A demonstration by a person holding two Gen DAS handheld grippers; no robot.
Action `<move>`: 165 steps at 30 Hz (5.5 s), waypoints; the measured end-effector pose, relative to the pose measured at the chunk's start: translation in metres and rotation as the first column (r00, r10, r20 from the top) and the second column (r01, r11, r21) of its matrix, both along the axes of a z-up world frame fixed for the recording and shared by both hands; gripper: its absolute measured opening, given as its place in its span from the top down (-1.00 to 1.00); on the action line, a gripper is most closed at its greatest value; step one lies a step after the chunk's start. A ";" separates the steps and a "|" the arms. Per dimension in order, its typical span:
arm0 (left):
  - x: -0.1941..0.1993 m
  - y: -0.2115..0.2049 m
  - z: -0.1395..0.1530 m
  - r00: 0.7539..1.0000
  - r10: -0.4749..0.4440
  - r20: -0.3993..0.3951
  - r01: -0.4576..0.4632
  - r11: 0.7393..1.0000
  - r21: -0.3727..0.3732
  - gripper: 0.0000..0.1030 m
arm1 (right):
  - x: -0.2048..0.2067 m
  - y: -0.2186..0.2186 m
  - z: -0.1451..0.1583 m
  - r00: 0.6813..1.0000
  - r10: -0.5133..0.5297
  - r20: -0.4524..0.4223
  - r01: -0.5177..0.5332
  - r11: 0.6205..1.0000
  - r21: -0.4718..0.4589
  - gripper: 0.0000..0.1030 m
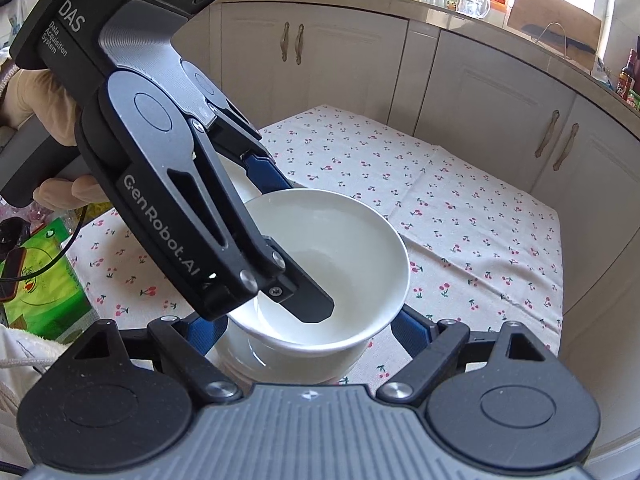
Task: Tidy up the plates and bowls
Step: 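Carry the bowl with the left tool and lower it onto the bowl stack, then open the left tool to release the bowl onto the stack, then grasp the stacked bowls with the left tool while the right tool grips the opposite rim, then carry the bowl stack with both tools and lower it onto the plate stack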
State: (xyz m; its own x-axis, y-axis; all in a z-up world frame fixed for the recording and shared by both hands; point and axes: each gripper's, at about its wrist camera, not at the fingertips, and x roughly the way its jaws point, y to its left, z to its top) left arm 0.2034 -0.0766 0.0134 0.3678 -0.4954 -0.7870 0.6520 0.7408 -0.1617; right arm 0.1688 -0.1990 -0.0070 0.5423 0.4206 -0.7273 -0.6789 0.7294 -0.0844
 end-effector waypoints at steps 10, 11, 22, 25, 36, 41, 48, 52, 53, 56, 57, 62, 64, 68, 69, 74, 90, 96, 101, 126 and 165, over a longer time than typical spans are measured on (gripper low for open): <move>-0.001 0.000 -0.010 1.000 0.004 -0.014 -0.004 1.000 0.004 -0.58 | -0.003 0.002 -0.006 1.000 0.001 -0.013 -0.001 1.000 -0.010 -0.77; -0.001 0.001 -0.010 1.000 0.003 -0.017 -0.003 1.000 0.004 -0.58 | -0.003 0.002 -0.006 1.000 0.002 -0.017 -0.002 1.000 -0.010 -0.77; -0.003 0.000 -0.012 1.000 -0.012 -0.003 0.012 1.000 0.015 -0.59 | -0.001 0.002 -0.011 0.999 -0.003 -0.034 0.003 1.000 -0.010 -0.77; -0.003 0.000 -0.012 1.000 -0.011 -0.004 0.011 1.000 0.012 -0.59 | 0.000 0.001 -0.011 0.999 -0.005 -0.036 0.005 1.000 -0.007 -0.77; -0.003 0.000 -0.011 1.000 -0.018 0.022 0.017 1.000 0.009 -0.70 | -0.001 0.000 -0.012 1.000 -0.008 -0.020 0.008 1.000 -0.012 -0.92; -0.005 0.006 -0.007 0.999 -0.015 0.041 0.015 1.000 0.000 -0.70 | -0.007 0.000 -0.010 1.000 0.006 0.014 -0.006 1.000 -0.020 -1.00; -0.019 0.023 -0.009 0.997 -0.006 0.076 0.008 1.000 -0.021 -0.71 | -0.009 -0.003 -0.010 1.000 -0.016 0.002 0.016 1.000 -0.005 -1.00; -0.026 0.037 -0.015 0.997 0.028 0.078 -0.023 0.998 -0.058 -0.71 | -0.012 -0.007 -0.013 1.000 -0.028 -0.001 0.028 1.000 0.006 -1.00; -0.027 0.040 -0.016 0.997 0.037 0.074 -0.032 0.997 -0.067 -0.71 | -0.013 -0.008 -0.014 1.000 -0.030 -0.004 0.031 0.999 0.011 -1.00; -0.028 0.046 -0.022 0.996 0.062 0.067 -0.057 0.996 -0.070 -0.71 | -0.014 -0.009 -0.016 0.999 -0.038 -0.012 0.039 0.999 0.016 -1.00; -0.029 0.048 -0.024 0.996 0.068 0.064 -0.063 0.995 -0.072 -0.71 | -0.015 -0.009 -0.017 0.999 -0.039 -0.013 0.039 0.999 0.016 -1.00; -0.031 0.053 -0.028 0.995 0.085 0.058 -0.080 0.993 -0.088 -0.71 | -0.018 -0.008 -0.018 0.999 -0.048 -0.014 0.048 0.999 0.019 -1.00; -0.035 0.055 -0.023 0.992 0.087 0.089 -0.079 0.993 -0.092 -0.71 | -0.019 -0.008 -0.018 0.999 -0.050 -0.007 0.050 0.999 0.016 -1.00; -0.051 0.062 -0.014 0.986 0.071 0.149 -0.053 0.991 -0.127 -0.87 | -0.022 -0.008 -0.024 0.999 -0.049 0.006 0.049 0.999 0.000 -1.00; -0.055 0.063 -0.013 0.985 0.062 0.159 -0.041 0.991 -0.129 -0.88 | -0.022 -0.009 -0.027 0.999 -0.049 0.004 0.049 0.999 -0.005 -1.00; -0.069 0.066 -0.019 0.984 0.006 0.178 0.008 0.997 -0.079 -0.88 | -0.018 -0.009 -0.045 0.998 -0.052 -0.031 0.050 0.998 -0.035 -1.00; -0.055 0.037 -0.061 0.973 -0.180 0.144 0.160 0.978 0.136 -0.87 | 0.009 -0.006 -0.066 0.997 -0.006 -0.079 0.001 0.998 -0.070 -1.00; -0.040 0.027 -0.072 0.962 -0.247 0.117 0.225 0.958 0.179 -0.86 | 0.018 -0.006 -0.067 0.993 0.079 -0.093 -0.088 0.992 -0.092 -1.00; -0.033 0.018 -0.074 0.938 -0.327 0.113 0.300 0.932 0.204 -0.85 | 0.023 -0.004 -0.063 0.979 0.179 -0.100 -0.189 0.977 -0.104 -1.00; -0.011 0.013 -0.069 0.882 -0.469 0.049 0.460 0.878 0.136 -0.65 | 0.036 0.000 -0.048 0.928 0.342 -0.144 -0.357 0.930 -0.087 -0.87; -0.008 0.012 -0.066 0.864 -0.502 0.033 0.492 0.857 0.155 -0.58 | 0.037 0.005 -0.042 0.923 0.345 -0.171 -0.365 0.925 -0.105 -0.79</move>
